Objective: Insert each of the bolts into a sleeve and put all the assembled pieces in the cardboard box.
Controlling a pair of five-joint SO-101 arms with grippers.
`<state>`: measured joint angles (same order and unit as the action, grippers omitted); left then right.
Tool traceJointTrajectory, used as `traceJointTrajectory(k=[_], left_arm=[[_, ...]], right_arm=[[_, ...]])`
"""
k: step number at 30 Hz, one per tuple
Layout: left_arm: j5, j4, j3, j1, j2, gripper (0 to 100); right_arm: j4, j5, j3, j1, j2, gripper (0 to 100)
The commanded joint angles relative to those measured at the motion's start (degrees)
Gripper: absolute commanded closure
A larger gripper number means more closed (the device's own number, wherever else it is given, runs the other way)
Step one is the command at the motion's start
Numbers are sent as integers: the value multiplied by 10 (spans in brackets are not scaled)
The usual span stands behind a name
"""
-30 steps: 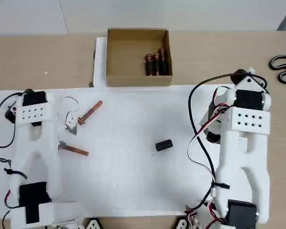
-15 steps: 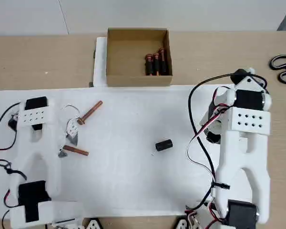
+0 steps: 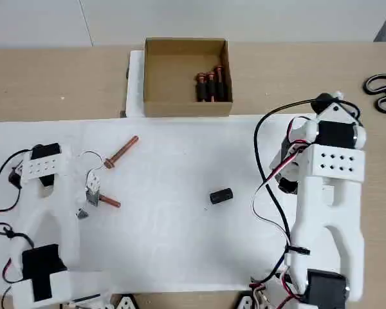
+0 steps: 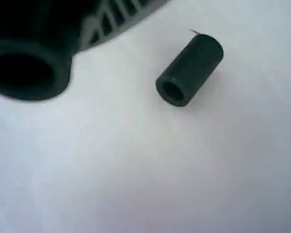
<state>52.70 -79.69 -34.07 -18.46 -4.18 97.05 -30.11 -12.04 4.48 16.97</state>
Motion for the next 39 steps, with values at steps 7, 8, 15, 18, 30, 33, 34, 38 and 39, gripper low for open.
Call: traceJointTrajectory(k=[7, 8, 15, 18, 30, 33, 34, 38, 39], left_arm=[[-17, -96, 94, 0, -6, 900], [-17, -105, 106, 0, -6, 900], [-17, -98, 131, 0, -1, 900], [-17, -73, 127, 0, -1, 900], [-17, -28, 114, 1, 0, 897], [-17, -2, 86, 1, 0, 897], [-17, 5, 79, 1, 0, 897], [-17, 22, 58, 1, 0, 897], [-17, 25, 54, 1, 0, 897]], right_arm=[[-4, 5, 4, 3, 23, 995], [-5, 5, 4, 3, 23, 995], [-7, 5, 4, 3, 23, 995], [-6, 5, 4, 3, 23, 995], [-3, 5, 4, 3, 23, 995], [-3, 5, 4, 3, 23, 995], [-3, 5, 4, 3, 23, 995], [-2, 5, 4, 3, 23, 995], [-2, 5, 4, 3, 23, 995]])
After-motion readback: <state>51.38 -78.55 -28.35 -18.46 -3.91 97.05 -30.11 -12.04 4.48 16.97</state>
